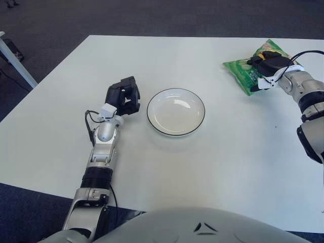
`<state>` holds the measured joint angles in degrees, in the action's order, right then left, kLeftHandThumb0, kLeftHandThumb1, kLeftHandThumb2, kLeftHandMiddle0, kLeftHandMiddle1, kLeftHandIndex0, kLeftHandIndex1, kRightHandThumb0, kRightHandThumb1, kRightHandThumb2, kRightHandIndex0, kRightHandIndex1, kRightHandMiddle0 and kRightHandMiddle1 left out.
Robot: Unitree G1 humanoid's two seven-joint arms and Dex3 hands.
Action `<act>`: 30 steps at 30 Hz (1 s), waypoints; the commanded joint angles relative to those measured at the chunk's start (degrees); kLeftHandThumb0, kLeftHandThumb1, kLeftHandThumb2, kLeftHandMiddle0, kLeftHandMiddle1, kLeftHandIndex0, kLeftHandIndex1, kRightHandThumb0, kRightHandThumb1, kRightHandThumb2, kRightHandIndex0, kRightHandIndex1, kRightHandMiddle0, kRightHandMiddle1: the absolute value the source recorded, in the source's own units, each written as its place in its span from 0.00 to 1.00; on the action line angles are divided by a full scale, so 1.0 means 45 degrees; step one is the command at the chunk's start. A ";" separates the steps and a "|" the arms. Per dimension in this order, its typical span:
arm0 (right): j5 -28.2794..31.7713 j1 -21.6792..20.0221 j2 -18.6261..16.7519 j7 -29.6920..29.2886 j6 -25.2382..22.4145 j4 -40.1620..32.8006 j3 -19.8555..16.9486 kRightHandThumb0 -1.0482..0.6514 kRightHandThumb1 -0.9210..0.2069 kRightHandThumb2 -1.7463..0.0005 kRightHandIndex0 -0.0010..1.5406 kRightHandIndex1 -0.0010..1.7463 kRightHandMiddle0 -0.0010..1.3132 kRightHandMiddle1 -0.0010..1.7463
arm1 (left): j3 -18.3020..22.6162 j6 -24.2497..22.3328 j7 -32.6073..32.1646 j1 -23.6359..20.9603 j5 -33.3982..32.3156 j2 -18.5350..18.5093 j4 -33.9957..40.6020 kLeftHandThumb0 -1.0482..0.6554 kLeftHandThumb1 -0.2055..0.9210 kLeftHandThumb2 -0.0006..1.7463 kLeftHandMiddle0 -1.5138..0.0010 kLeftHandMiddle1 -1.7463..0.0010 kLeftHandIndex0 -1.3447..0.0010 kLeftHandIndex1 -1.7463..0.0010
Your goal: Put the snack into the plate.
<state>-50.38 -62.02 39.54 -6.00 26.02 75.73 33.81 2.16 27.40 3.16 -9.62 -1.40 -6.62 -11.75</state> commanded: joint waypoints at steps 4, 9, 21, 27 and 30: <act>0.1164 0.0991 0.1040 0.1111 0.2287 -0.2015 -0.0635 0.21 0.08 0.73 0.09 0.04 0.00 0.39 | -0.0233 0.0313 -0.0320 0.2202 0.0232 0.0802 -0.1969 0.32 0.80 0.54 0.07 0.00 0.13 0.00; 0.1366 0.1403 0.1292 0.1370 0.2705 -0.2807 -0.0824 0.22 0.05 0.71 0.12 0.05 0.00 0.38 | -0.0213 0.0551 -0.0269 0.2095 0.0212 0.0771 -0.2210 0.32 0.80 0.54 0.07 0.00 0.13 0.00; 0.3822 0.3244 0.2293 0.4156 0.3156 -0.7023 -0.2445 0.20 0.00 0.69 0.10 0.37 0.00 0.44 | -0.0222 0.1079 -0.0197 0.1862 0.0281 0.0668 -0.2734 0.32 0.81 0.54 0.07 0.00 0.13 0.00; 0.5265 0.4705 0.2532 0.5632 0.1981 -0.9753 -0.3462 0.19 0.00 0.68 0.12 0.42 0.00 0.48 | -0.0231 0.1116 -0.0246 0.1868 0.0331 0.0686 -0.2716 0.32 0.81 0.54 0.06 0.00 0.13 0.00; 0.5770 0.5227 0.2498 0.6144 0.1321 -1.0644 -0.3881 0.19 0.00 0.68 0.13 0.43 0.00 0.50 | -0.0247 0.1045 -0.0245 0.1900 0.0377 0.0668 -0.2662 0.32 0.81 0.54 0.06 0.00 0.13 0.00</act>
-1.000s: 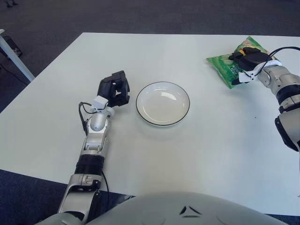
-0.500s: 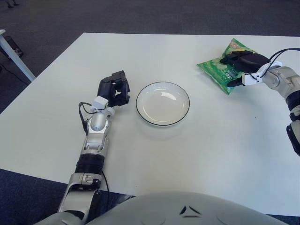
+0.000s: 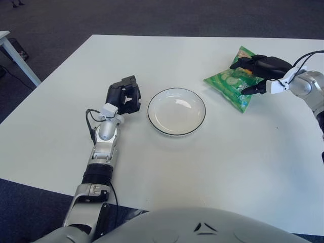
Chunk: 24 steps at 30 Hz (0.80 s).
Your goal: Put the snack into the plate.
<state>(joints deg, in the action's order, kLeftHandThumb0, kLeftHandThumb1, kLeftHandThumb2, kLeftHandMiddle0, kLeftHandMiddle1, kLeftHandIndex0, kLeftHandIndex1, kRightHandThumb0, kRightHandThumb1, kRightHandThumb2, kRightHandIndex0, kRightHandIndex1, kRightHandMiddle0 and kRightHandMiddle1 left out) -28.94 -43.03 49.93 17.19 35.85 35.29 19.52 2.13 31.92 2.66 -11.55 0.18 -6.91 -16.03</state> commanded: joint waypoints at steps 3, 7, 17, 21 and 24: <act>0.1244 0.1279 0.0125 0.1373 -0.1338 -0.2162 -0.0969 0.20 0.00 0.69 0.14 0.43 0.00 0.51 | -0.0223 0.0022 -0.0164 0.2294 0.0062 0.0745 -0.1756 0.32 0.81 0.54 0.07 0.00 0.13 0.00; 0.1934 0.1641 0.0041 0.2274 -0.2321 -0.2960 -0.1363 0.20 0.01 0.70 0.14 0.43 0.00 0.52 | -0.0196 -0.0031 -0.0233 0.2300 0.0074 0.0787 -0.1741 0.32 0.80 0.54 0.07 0.00 0.15 0.00; 0.2551 0.2426 -0.0186 0.2827 -0.3911 -0.4877 -0.2260 0.21 0.04 0.70 0.15 0.43 0.00 0.55 | -0.0180 0.0168 -0.0396 0.2304 0.0125 0.0837 -0.1799 0.32 0.81 0.54 0.07 0.00 0.15 0.00; 0.2609 0.2483 -0.0220 0.2860 -0.4231 -0.5249 -0.2483 0.21 0.04 0.70 0.15 0.44 0.00 0.56 | -0.0203 0.0170 -0.0411 0.2310 0.0172 0.0813 -0.1800 0.32 0.81 0.54 0.07 0.00 0.15 0.00; 0.2538 0.2449 -0.0231 0.2802 -0.4357 -0.5424 -0.2615 0.21 0.05 0.70 0.15 0.44 0.00 0.56 | -0.0208 0.0144 -0.0381 0.2314 0.0162 0.0808 -0.1792 0.32 0.81 0.54 0.07 0.00 0.14 0.00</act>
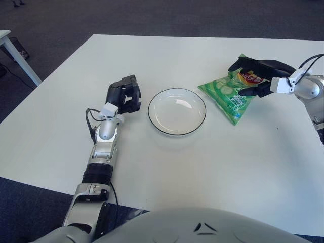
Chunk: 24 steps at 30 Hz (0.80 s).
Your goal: Put the snack into the plate.
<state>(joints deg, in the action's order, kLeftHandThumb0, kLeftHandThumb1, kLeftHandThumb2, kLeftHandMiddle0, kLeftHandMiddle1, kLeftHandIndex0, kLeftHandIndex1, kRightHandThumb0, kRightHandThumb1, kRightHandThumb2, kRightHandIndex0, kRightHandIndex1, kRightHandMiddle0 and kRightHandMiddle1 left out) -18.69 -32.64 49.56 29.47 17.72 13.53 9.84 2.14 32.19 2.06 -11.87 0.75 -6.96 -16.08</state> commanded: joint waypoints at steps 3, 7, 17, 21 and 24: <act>0.0047 0.0046 -0.0110 -0.0131 -0.0176 -0.0538 -0.0534 0.20 0.05 0.70 0.15 0.44 0.00 0.57 | -0.0235 0.0087 -0.0254 0.2368 0.0068 0.0833 -0.1799 0.32 0.81 0.54 0.07 0.00 0.14 0.00; -0.0253 -0.0251 -0.0031 -0.0335 0.0228 -0.0186 -0.0541 0.20 0.05 0.70 0.14 0.44 0.00 0.57 | -0.0254 0.0077 -0.0218 0.2363 0.0075 0.0813 -0.1797 0.32 0.81 0.54 0.07 0.00 0.13 0.00; -0.1201 -0.0964 0.0765 -0.0475 0.2217 0.0575 -0.0319 0.17 0.04 0.72 0.10 0.40 0.00 0.50 | -0.0247 0.0040 -0.0226 0.2390 0.0069 0.0805 -0.1746 0.32 0.81 0.54 0.07 0.00 0.14 0.00; -0.1490 -0.1157 0.0870 -0.0440 0.2903 0.0969 -0.0235 0.15 0.04 0.74 0.07 0.36 0.00 0.46 | -0.0240 0.0051 -0.0229 0.2384 0.0059 0.0802 -0.1778 0.32 0.81 0.54 0.07 0.00 0.14 0.00; -0.1772 -0.1442 0.1011 -0.0446 0.3744 0.1514 -0.0061 0.13 0.05 0.76 0.05 0.34 0.00 0.43 | -0.0239 0.0090 -0.0250 0.2380 0.0080 0.0802 -0.1804 0.32 0.81 0.54 0.07 0.00 0.14 0.00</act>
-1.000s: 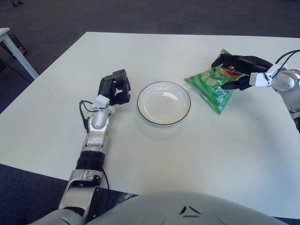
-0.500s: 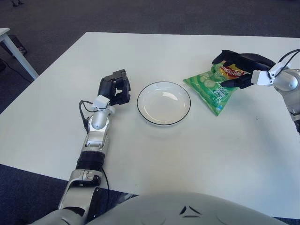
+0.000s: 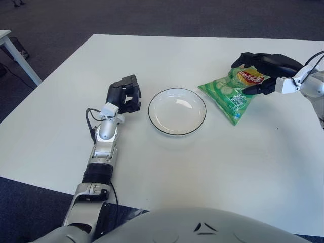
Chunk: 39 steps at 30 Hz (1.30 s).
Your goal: Put the snack into the plate.
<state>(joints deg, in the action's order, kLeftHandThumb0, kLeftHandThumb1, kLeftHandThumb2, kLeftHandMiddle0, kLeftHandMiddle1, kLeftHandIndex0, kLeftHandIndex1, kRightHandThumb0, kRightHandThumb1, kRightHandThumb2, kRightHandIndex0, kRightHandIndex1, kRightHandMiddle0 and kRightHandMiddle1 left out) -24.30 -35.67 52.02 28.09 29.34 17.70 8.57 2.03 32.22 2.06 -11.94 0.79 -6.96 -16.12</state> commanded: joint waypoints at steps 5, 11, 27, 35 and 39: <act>-0.0895 -0.1480 0.0752 0.0566 0.2231 0.1494 0.0749 0.07 0.01 0.82 0.01 0.16 0.00 0.31 | -0.0232 0.0165 -0.0245 0.2320 0.0100 0.0792 -0.1924 0.32 0.82 0.54 0.07 0.00 0.14 0.00; -0.0746 -0.1957 0.0922 0.1346 0.2870 0.2127 0.1051 0.03 0.01 0.85 0.00 0.03 0.00 0.22 | -0.0246 0.0215 -0.0168 0.2292 0.0073 0.0761 -0.2048 0.33 0.82 0.54 0.07 0.00 0.19 0.00; -0.0460 -0.3347 0.1042 0.3575 0.5129 0.3648 0.2104 0.00 0.07 0.91 0.00 0.00 0.00 0.10 | -0.0289 0.0579 -0.0208 0.2151 0.0212 0.0654 -0.2396 0.32 0.84 0.52 0.08 0.00 0.21 0.00; -0.0532 -0.3791 0.0828 0.4482 0.5426 0.4069 0.2502 0.01 0.09 0.92 0.00 0.00 0.00 0.08 | -0.0300 0.0551 -0.0312 0.2146 0.0324 0.0676 -0.2392 0.33 0.84 0.52 0.08 0.00 0.21 0.00; -0.1400 -0.3885 0.0403 0.3949 0.5576 0.4688 0.2883 0.00 0.09 0.92 0.00 0.00 0.00 0.05 | -0.0334 0.0521 -0.0510 0.2188 0.0581 0.0677 -0.2303 0.33 0.83 0.52 0.08 0.00 0.20 0.00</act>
<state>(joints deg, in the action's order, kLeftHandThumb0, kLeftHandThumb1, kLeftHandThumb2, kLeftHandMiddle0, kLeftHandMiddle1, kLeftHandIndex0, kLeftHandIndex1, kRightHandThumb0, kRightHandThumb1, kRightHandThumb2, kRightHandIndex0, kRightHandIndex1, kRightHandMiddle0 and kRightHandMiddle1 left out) -26.99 -51.20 55.50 46.89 53.31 36.01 19.37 1.60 34.45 1.78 -13.04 2.33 -7.30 -18.77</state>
